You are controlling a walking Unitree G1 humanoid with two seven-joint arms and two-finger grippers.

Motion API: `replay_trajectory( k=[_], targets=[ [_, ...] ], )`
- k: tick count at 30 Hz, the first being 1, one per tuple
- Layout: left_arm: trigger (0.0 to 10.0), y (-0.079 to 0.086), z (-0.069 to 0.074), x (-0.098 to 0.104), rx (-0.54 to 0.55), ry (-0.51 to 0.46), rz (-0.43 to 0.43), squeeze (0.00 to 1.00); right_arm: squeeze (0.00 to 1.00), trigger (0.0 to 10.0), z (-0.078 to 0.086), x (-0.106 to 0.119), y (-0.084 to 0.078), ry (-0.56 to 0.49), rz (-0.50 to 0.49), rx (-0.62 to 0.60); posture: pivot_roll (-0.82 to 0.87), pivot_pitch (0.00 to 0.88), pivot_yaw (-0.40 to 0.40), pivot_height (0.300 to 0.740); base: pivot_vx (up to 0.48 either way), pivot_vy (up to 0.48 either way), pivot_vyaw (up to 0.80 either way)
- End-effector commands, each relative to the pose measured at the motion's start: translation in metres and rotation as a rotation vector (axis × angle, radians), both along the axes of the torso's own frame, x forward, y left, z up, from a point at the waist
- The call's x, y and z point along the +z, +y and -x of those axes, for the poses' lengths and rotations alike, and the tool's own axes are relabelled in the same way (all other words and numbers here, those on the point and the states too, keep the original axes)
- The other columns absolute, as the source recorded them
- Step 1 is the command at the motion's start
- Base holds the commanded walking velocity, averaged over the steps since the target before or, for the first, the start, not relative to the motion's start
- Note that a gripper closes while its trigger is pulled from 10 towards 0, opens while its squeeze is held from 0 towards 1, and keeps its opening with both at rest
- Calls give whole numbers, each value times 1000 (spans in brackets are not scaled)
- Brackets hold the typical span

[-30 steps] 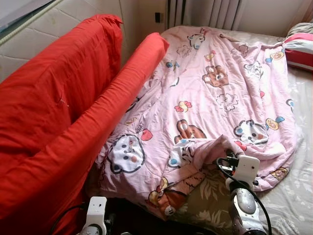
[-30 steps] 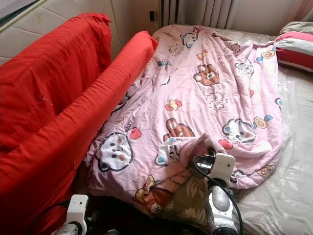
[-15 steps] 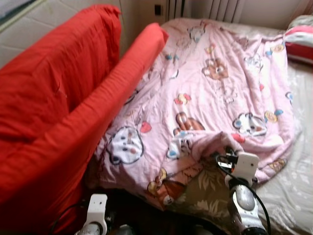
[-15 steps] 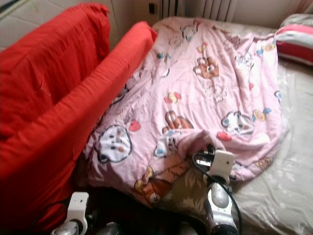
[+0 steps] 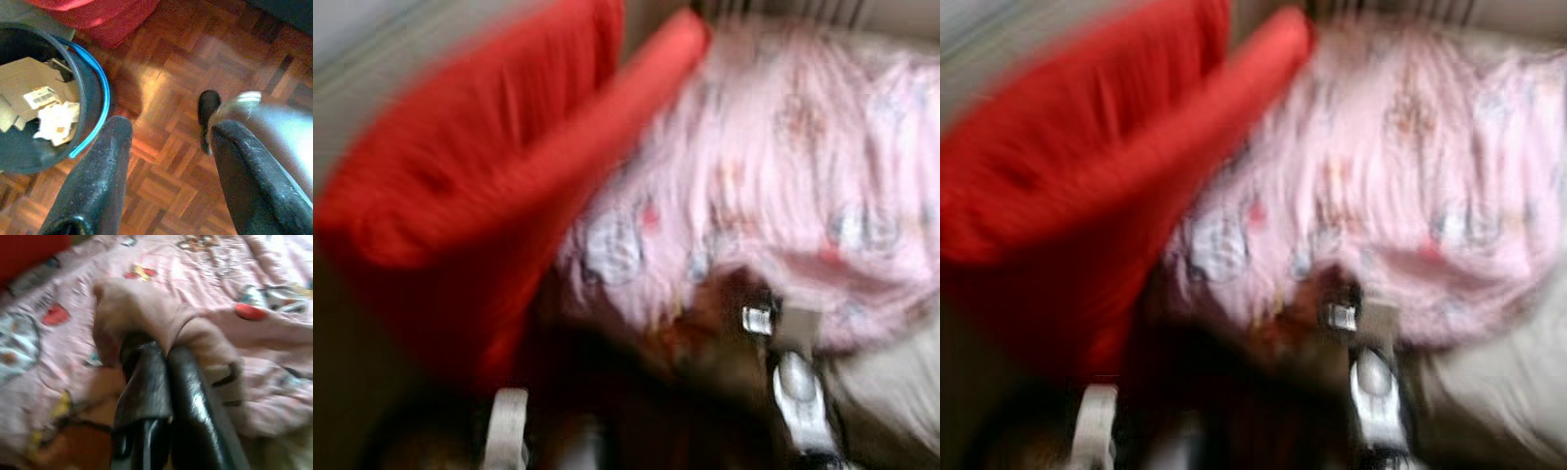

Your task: Clean up the room

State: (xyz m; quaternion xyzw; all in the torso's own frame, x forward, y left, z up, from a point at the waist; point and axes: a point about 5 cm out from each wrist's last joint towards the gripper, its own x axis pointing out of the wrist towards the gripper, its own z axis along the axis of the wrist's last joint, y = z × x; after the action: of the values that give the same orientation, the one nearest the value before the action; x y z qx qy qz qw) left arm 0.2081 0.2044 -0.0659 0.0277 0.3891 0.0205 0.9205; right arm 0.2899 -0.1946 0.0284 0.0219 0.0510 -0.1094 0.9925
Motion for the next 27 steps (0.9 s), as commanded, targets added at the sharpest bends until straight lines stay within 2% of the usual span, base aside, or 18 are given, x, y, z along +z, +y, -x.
replay_trajectory(
  k=[1,16,20,27],
  targets=[
    [10000,-1,4,-2,-14,13,-5,0,0,10000,6,-7,1,23,-12,-6,-64,190,40,740,-326,0,0],
    [10000,-1,4,-2,-14,13,-5,0,0,10000,6,-7,1,23,-12,-6,-64,190,40,740,-326,0,0],
    [10000,-5,3,-3,-55,19,-10,0,0,10000,5,-7,1,25,-10,-7,-63,187,41,740,0,-440,0],
    [10000,-6,3,-3,-56,17,-8,0,0,10000,5,-5,1,13,-5,-10,-61,188,41,740,0,-446,0]
  ],
)
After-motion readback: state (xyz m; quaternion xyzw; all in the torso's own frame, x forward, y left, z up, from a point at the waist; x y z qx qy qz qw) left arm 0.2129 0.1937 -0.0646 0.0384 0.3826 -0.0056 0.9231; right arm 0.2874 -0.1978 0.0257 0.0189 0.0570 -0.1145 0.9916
